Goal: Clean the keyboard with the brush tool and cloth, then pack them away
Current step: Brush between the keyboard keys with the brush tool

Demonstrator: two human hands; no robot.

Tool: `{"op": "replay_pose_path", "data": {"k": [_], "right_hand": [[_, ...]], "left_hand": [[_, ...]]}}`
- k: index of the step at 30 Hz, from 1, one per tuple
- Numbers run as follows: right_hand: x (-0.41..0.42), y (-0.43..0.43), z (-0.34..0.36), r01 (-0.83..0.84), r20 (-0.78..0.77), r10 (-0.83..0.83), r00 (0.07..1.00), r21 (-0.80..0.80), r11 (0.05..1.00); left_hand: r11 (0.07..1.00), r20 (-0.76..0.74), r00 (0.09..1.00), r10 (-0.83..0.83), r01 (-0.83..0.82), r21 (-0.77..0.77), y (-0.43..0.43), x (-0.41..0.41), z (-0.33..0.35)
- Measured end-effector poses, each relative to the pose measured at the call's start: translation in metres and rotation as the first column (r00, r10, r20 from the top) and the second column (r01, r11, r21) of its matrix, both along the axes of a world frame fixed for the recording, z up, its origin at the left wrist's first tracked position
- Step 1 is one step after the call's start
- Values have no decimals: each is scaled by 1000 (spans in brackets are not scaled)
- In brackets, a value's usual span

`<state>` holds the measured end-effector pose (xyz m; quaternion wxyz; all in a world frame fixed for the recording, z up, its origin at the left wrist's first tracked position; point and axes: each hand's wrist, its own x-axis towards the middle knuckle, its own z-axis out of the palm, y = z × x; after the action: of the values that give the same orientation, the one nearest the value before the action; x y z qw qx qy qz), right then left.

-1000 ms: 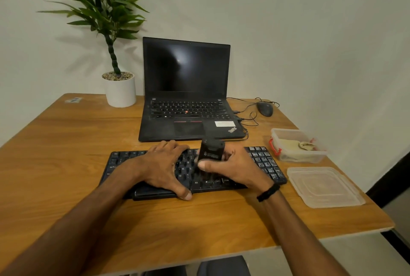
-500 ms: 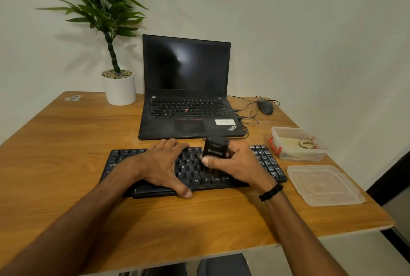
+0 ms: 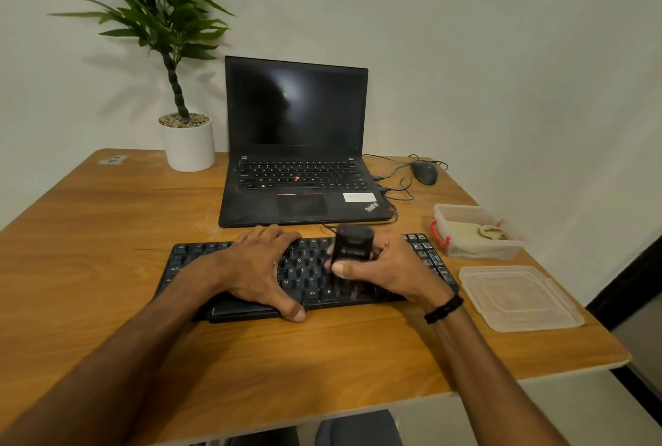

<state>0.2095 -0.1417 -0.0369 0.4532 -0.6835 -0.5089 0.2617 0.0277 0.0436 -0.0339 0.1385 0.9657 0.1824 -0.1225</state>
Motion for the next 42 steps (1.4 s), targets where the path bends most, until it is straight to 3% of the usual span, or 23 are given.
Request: {"op": "replay_pose_path", "data": {"k": [2,5,9,12,16,19,20,23,25,27,28,31,36,39,40,42], "right_hand": [[-6,1,-2,-58,-16,58,998,-20,998],[-3,3,-1,119,88,-123,989,45,992],[-2,0,-1,-30,34,30,999,-23,999],[3,1,-2,165,104,-171,980,61,984],[1,1,-4,29,35,-28,999,-29,999],[8,-3,-2,185,78,-190,979,67,980],[10,-4,-1,172,58,-175,983,62,983],[1,-7,-4,-74,-56,72,996,-30,997],[-4,-4,-4,2,17,-2,1000,-3,1000],[1,-3,0,190,109,-197,974,74,979],[6,-5,1,190,99,-197,975,77,979],[3,-9,-4,-30,-53,28,998,-19,999],[1,-5,0,218,158,-237,959,125,968],[2,-8,-4,11,-22,-11,1000,5,1000],[-2,-7,-7,-4,-9,4,1000,-12,1000],[-2,0,-8,116,93,-120,988,49,992]], "left_hand": [[1000,2,1000,7,-7,-6,2,-2,-2],[1000,1,1000,9,-9,-3,2,-2,-3],[1000,-2,1000,7,-7,0,2,0,-3],[1000,-2,1000,8,-8,-9,3,1,-4],[1000,0,1000,8,-8,0,3,-2,-3],[1000,-2,1000,8,-8,-10,2,0,-3],[1000,-2,1000,7,-7,-9,2,1,-3],[1000,5,1000,6,-6,7,2,0,-3],[1000,-2,1000,10,-10,6,1,-2,-4],[1000,3,1000,13,-13,-1,2,-1,-4],[1000,8,1000,14,-14,-6,3,0,-3],[1000,7,1000,5,-5,-14,3,-1,-3],[1000,6,1000,13,-13,-8,4,-2,-4],[1000,5,1000,3,-3,-7,5,-1,-2],[1000,2,1000,3,-3,-7,5,-2,-3],[1000,0,1000,10,-10,-4,5,-2,-3]]}}
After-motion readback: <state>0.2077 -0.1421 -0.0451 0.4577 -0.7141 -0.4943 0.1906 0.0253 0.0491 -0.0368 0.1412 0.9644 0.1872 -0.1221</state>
